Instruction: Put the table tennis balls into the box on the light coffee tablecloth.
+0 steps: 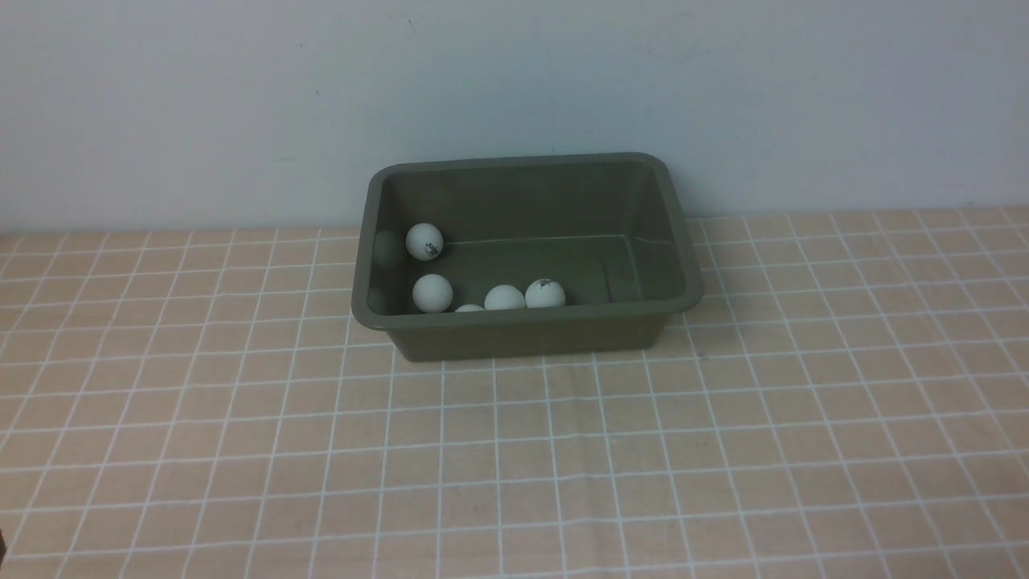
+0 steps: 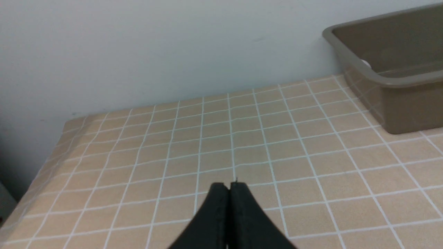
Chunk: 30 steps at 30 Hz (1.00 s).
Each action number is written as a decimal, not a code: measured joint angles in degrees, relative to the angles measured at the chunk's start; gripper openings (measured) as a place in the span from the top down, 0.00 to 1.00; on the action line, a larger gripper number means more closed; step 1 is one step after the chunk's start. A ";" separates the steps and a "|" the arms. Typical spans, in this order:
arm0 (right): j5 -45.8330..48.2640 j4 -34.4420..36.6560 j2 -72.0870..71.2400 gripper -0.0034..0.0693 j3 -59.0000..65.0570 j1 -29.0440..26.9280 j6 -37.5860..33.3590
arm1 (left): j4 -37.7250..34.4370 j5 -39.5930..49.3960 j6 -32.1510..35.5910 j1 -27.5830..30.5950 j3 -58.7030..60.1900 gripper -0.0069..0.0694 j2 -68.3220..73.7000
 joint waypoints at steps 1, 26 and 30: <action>0.00 0.00 0.00 0.71 0.00 0.00 0.00 | 4.07 1.22 -5.68 0.00 0.00 1.00 0.00; -0.05 -0.06 0.00 0.71 0.00 0.00 0.00 | -3.42 9.46 5.29 -3.79 -0.10 1.00 0.00; -0.05 -0.06 0.00 0.71 0.00 0.00 0.00 | -3.42 9.46 5.29 -3.79 -0.10 1.00 0.00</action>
